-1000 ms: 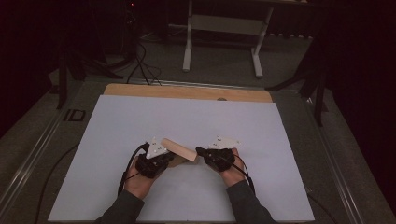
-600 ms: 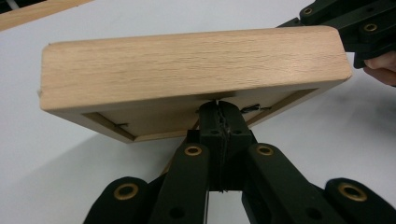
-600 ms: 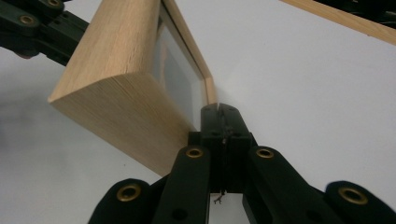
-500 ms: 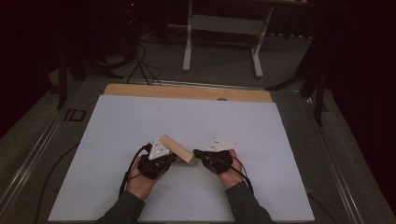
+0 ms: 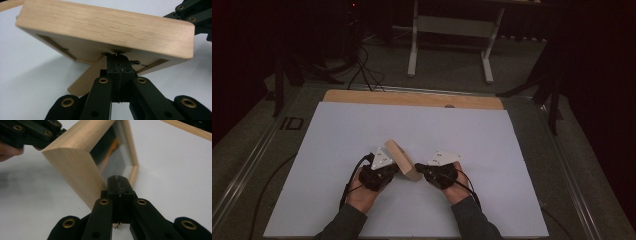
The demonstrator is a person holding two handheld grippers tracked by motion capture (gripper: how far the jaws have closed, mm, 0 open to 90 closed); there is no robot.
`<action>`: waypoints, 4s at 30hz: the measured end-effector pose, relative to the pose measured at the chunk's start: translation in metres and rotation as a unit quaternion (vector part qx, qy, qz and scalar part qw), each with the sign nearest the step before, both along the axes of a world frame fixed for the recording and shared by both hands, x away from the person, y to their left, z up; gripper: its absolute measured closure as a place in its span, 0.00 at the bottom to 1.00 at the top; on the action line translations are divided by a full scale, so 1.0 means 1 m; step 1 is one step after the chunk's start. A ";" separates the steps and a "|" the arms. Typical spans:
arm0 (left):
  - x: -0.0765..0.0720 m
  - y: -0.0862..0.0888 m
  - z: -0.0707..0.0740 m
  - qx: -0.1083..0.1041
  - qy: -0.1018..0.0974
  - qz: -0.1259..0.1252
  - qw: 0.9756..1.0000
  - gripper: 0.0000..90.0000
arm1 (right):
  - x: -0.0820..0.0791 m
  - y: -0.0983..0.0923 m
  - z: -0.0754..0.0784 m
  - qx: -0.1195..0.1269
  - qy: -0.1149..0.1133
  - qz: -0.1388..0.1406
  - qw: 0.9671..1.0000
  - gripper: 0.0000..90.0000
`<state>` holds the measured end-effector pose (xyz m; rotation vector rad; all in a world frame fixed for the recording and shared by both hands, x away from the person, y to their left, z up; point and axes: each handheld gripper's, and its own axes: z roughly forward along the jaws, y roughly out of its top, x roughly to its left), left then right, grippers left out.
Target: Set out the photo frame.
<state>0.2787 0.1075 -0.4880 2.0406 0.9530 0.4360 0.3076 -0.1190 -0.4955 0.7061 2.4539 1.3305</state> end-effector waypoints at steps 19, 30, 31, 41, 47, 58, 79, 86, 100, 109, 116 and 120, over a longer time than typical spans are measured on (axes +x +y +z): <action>0.010 0.006 -0.005 -0.016 0.008 0.019 1.000 0.99 | -0.009 0.015 0.000 0.003 0.003 0.017 1.000 0.99; 0.012 0.011 -0.005 -0.023 0.010 0.020 0.999 0.94 | -0.010 0.018 0.002 0.006 -0.005 0.020 1.000 0.96; 0.012 0.012 -0.004 -0.024 0.009 0.022 0.999 0.94 | -0.010 0.018 0.002 0.007 -0.006 0.019 1.000 0.95; 0.011 0.023 0.002 -0.045 0.012 0.033 0.998 0.75 | -0.005 0.010 0.006 0.008 -0.011 -0.005 1.000 0.72; 0.012 0.028 0.004 -0.051 0.010 0.046 0.998 0.67 | -0.003 0.007 0.006 -0.001 -0.012 -0.016 1.000 0.61; 0.012 0.039 0.011 -0.065 0.004 0.066 0.996 0.58 | 0.000 0.004 0.006 -0.004 -0.007 -0.027 1.000 0.55; 0.003 0.047 0.033 -0.100 -0.014 0.072 0.992 0.49 | 0.004 -0.001 0.006 -0.003 0.001 -0.043 0.999 0.48; -0.002 0.043 0.040 -0.107 -0.018 0.058 0.992 0.46 | 0.004 -0.003 0.006 -0.003 0.002 -0.044 0.999 0.48; -0.006 0.027 0.037 -0.099 -0.017 0.039 0.994 0.41 | 0.005 -0.004 0.007 -0.005 -0.001 -0.047 0.999 0.48; -0.006 0.014 0.030 -0.097 -0.007 0.035 0.995 0.36 | 0.006 -0.005 0.007 -0.003 -0.001 -0.051 0.999 0.47; -0.001 0.009 0.022 -0.088 0.005 0.039 0.995 0.36 | 0.007 -0.007 0.007 -0.003 -0.003 -0.052 0.999 0.47; 0.002 0.006 0.018 -0.085 0.014 0.045 0.995 0.36 | 0.007 -0.007 0.007 -0.003 -0.003 -0.052 0.999 0.47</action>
